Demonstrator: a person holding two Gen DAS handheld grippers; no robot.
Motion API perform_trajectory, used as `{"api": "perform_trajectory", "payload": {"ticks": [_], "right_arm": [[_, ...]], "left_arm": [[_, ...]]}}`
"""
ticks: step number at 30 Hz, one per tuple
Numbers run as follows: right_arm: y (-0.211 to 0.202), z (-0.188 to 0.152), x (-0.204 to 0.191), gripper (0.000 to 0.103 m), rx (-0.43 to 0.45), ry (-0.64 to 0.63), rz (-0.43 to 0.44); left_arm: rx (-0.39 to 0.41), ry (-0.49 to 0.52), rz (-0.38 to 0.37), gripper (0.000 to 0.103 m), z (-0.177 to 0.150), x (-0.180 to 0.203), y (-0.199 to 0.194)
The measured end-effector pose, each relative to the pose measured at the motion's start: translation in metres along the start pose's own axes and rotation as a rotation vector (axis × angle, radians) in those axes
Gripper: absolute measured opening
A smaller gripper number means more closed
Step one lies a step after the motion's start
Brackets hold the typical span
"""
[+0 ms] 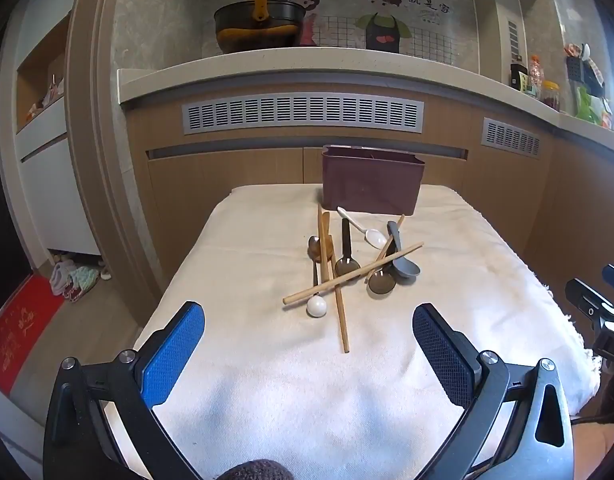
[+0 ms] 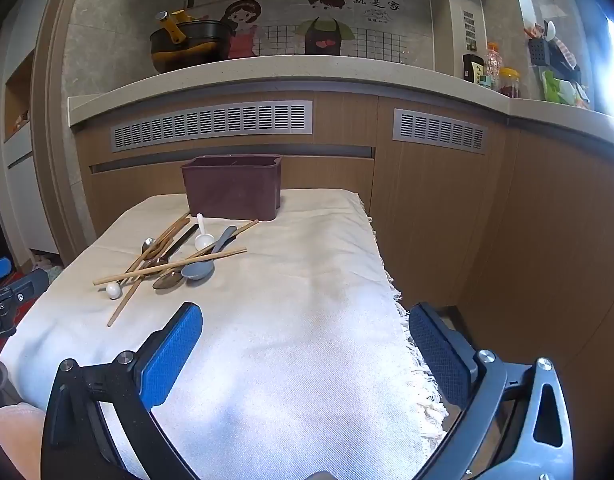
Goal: Organize utensils
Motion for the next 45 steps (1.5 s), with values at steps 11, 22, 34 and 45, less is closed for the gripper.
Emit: {"api": "perform_trajectory", "payload": {"ticks": [11, 22, 34, 45], "right_arm": [[-0.001, -0.001, -0.001, 0.103, 0.007, -0.008, 0.002], [0.0, 0.0, -0.004, 0.103, 0.007, -0.012, 0.002], [0.0, 0.0, -0.004, 0.103, 0.006, -0.014, 0.002], [0.0, 0.0, -0.003, 0.103, 0.006, -0.014, 0.003]], "left_arm": [[-0.006, 0.002, -0.003, 0.103, -0.001, -0.001, 0.0], [-0.013, 0.001, -0.003, 0.103, -0.005, -0.002, 0.0], [-0.018, 0.0, -0.004, 0.103, -0.004, -0.002, 0.003], [-0.025, -0.001, -0.005, 0.103, -0.006, 0.001, 0.008]]}}
Point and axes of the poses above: each gripper's, at about its wrist camera, not at the fingertips, and y roughly the way its jaws point, x to its right, z to its top, the point moved 1 cm from there along y, roughly the way its jaws point, and after that the axes turned 9 degrees about -z, right-handed, at the moved point
